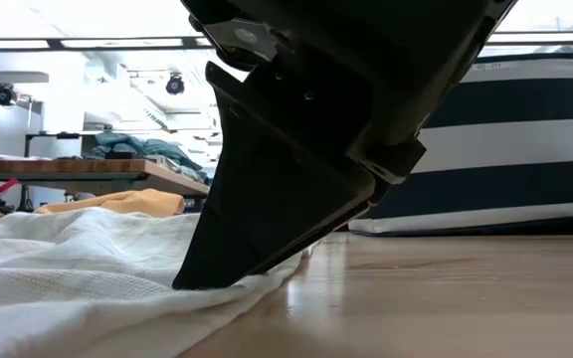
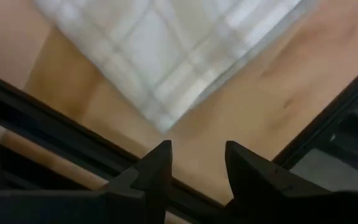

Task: Fold kitchen towel into neat rectangle
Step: Fold the white patterned towel

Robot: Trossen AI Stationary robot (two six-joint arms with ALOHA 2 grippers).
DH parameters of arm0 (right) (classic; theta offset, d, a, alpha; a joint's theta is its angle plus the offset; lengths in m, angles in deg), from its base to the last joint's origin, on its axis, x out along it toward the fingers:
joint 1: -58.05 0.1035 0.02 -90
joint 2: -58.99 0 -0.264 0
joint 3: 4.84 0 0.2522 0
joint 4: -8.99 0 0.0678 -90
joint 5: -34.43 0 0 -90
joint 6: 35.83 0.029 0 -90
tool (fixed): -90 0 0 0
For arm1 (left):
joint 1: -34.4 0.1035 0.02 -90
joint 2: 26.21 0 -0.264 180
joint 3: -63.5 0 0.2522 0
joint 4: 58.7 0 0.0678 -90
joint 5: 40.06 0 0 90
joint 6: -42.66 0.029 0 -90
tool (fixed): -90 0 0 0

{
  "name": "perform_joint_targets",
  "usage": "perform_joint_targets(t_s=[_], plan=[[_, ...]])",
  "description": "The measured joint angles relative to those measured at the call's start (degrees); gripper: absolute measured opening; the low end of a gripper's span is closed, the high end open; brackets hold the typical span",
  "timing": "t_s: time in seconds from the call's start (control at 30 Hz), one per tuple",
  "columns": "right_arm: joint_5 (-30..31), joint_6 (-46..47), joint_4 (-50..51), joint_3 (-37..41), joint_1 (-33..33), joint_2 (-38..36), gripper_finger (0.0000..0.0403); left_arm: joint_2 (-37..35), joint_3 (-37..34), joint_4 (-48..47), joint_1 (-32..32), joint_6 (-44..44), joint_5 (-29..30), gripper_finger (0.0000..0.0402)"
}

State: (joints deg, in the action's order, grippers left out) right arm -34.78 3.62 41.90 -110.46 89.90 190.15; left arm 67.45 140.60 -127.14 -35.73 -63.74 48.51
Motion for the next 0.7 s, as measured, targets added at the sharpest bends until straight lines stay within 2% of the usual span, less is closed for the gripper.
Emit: perform_joint_targets(t_s=[0.17, 0.27, 0.37, 0.43, 0.53, 0.7], plan=[[0.0, -0.1, -0.1, 0.0, 0.0, 0.0, 0.0163, 0.0, -0.6, -0.8, -0.2, -1.6, 7.1, 0.0142], [0.1, -0.1, -0.2, 0.0, 0.0, 0.0, 0.0159, 0.0, -4.0, -1.1, -0.2, -3.8, 11.4, 0.0142], [0.3, 0.0, -0.4, 0.0, 0.0, 0.0, 0.0157, 0.0, -9.1, 2.9, -0.1, -7.4, 12.5, 0.0142], [0.6, 0.3, -0.4, 0.0, 0.0, 0.0, 0.0156, -0.3, -12.6, 7.1, 0.0, -7.6, 11.8, 0.0142], [0.6, 0.5, -0.4, 0.0, 0.0, 0.0, 0.0159, 0.0, -14.1, 10.4, 0.1, -4.4, 6.0, 0.0142], [1.5, 0.4, -0.4, 0.0, -0.1, 0.0, 0.0164, 1.6, -4.4, 1.8, -0.6, -2.9, 2.1, 0.0142]])
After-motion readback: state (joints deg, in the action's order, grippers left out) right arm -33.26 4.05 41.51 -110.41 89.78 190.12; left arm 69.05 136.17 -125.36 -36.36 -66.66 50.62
